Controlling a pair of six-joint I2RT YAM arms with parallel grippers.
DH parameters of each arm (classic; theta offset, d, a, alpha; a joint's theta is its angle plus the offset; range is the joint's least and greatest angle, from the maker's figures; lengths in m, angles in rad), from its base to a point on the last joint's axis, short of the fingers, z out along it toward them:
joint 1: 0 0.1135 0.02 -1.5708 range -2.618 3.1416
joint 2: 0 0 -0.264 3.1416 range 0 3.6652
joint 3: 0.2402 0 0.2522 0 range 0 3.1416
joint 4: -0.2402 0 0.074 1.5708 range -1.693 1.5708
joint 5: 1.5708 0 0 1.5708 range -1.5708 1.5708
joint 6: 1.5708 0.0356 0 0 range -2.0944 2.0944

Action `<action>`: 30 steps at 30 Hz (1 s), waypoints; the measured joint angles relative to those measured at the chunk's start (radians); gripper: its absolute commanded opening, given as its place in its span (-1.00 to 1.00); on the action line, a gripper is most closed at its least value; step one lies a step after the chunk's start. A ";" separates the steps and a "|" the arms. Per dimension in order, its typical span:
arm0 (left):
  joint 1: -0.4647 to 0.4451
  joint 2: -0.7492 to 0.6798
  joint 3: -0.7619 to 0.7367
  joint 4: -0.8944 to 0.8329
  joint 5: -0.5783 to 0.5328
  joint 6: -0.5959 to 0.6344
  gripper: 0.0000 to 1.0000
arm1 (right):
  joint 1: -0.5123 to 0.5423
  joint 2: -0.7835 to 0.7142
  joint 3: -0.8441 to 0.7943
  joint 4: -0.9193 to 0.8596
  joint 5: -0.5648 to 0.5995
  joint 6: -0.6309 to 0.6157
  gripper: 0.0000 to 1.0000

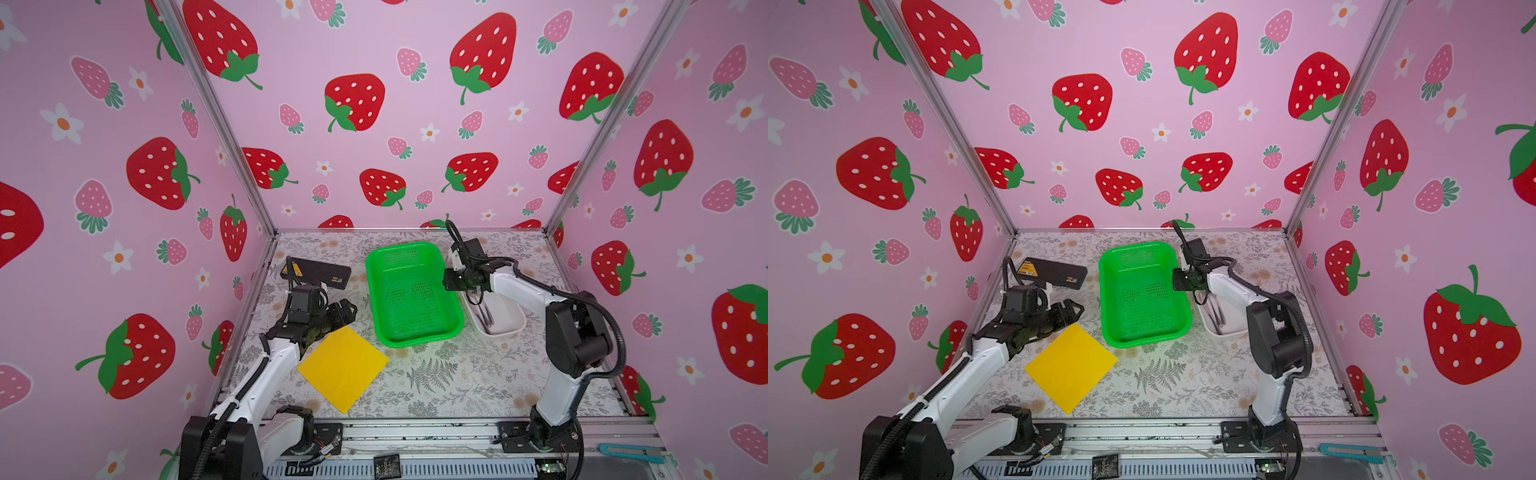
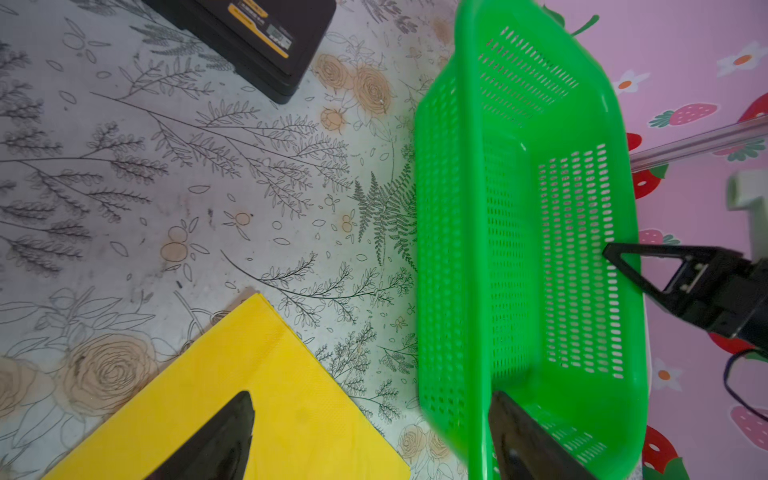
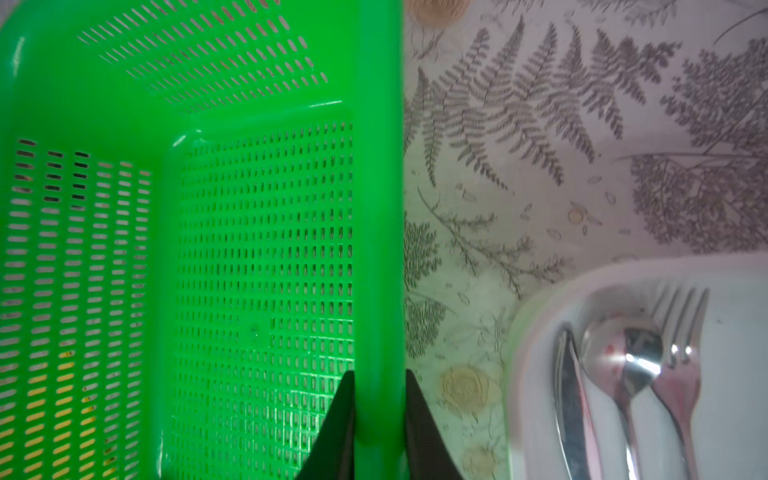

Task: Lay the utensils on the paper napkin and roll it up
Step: 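Push the green basket back with the right gripper while the left reaches the napkin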

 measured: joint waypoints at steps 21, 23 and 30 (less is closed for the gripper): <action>0.000 -0.001 -0.007 -0.101 -0.061 -0.051 0.79 | 0.108 0.330 0.353 0.176 0.010 0.385 -0.55; 0.000 -0.013 -0.027 -0.101 -0.060 -0.060 0.76 | 0.122 0.344 0.363 0.185 -0.007 0.402 -0.49; -0.003 -0.103 -0.078 -0.112 -0.053 -0.087 0.70 | 0.146 0.371 0.397 0.198 -0.073 0.434 -0.47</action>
